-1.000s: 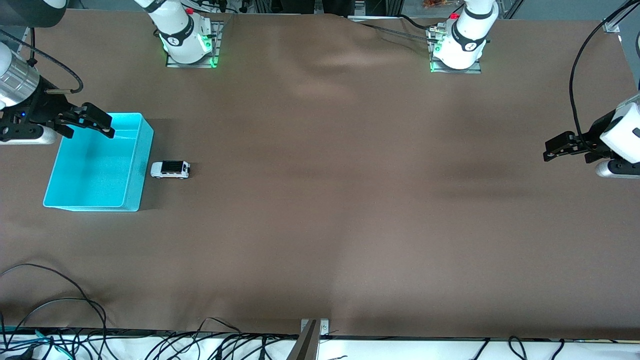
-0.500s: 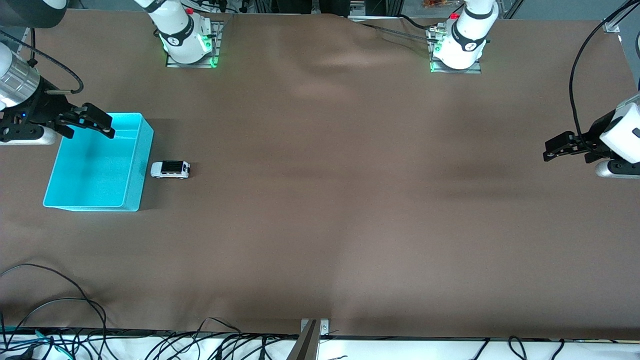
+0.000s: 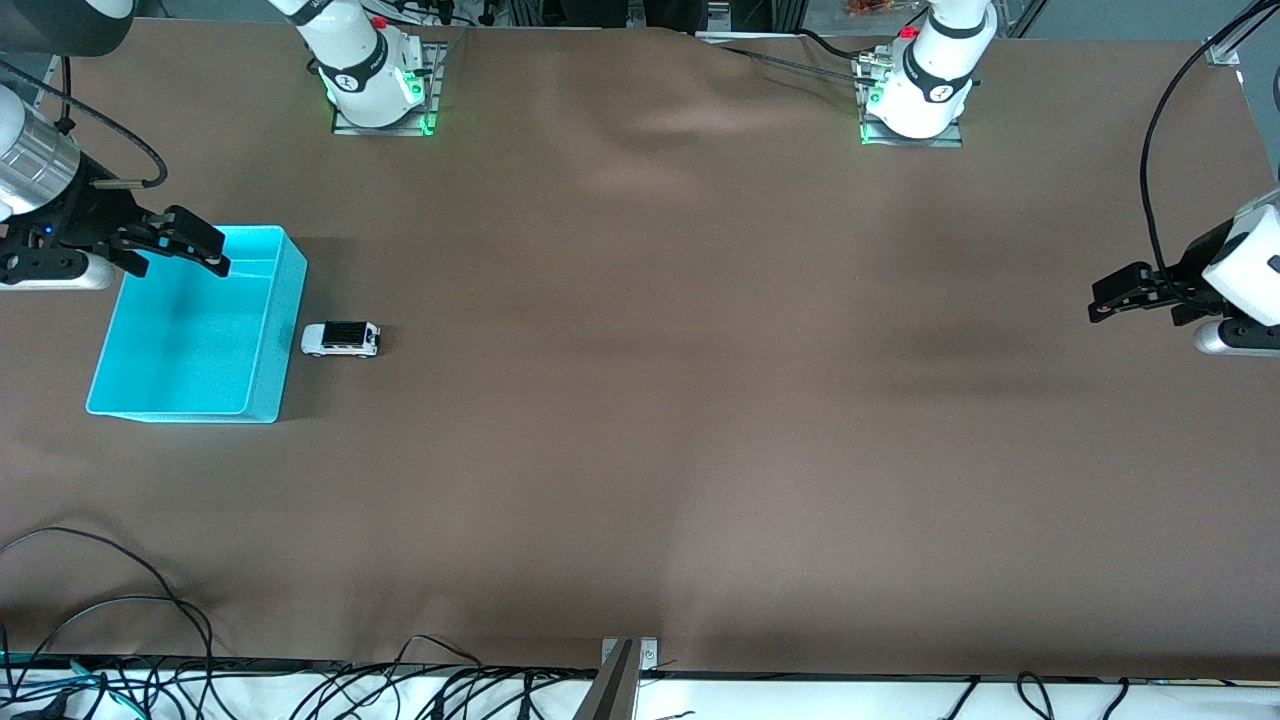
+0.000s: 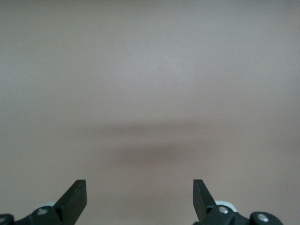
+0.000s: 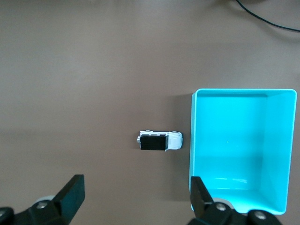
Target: Wind and store white jeep toy
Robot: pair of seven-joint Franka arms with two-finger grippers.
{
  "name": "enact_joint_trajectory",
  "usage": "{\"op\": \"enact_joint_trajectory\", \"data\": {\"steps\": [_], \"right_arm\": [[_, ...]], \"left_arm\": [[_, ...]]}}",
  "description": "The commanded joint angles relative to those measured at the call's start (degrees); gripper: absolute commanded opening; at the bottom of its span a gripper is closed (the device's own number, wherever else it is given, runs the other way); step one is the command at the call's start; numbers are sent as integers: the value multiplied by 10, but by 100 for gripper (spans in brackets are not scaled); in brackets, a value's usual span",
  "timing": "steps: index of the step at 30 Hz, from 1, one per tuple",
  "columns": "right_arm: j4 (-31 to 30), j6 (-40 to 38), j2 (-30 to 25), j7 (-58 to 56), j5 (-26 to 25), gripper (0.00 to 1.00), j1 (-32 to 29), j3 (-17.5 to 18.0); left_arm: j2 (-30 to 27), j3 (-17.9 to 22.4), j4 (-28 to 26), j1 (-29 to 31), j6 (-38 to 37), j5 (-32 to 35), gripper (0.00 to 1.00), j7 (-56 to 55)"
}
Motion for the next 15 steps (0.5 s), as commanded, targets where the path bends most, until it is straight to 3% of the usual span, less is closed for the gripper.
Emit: {"op": "enact_joint_trajectory", "data": {"steps": [1,15], "right_arm": [[11,-11,5,3,0,100,1,-1],[10,-42,-1,11,-3,100,-3,-7]], "left_arm": [[-10,2,-3,3,-1,-15,100,9],[-3,2,-4,5,0,-15,100,8]]}}
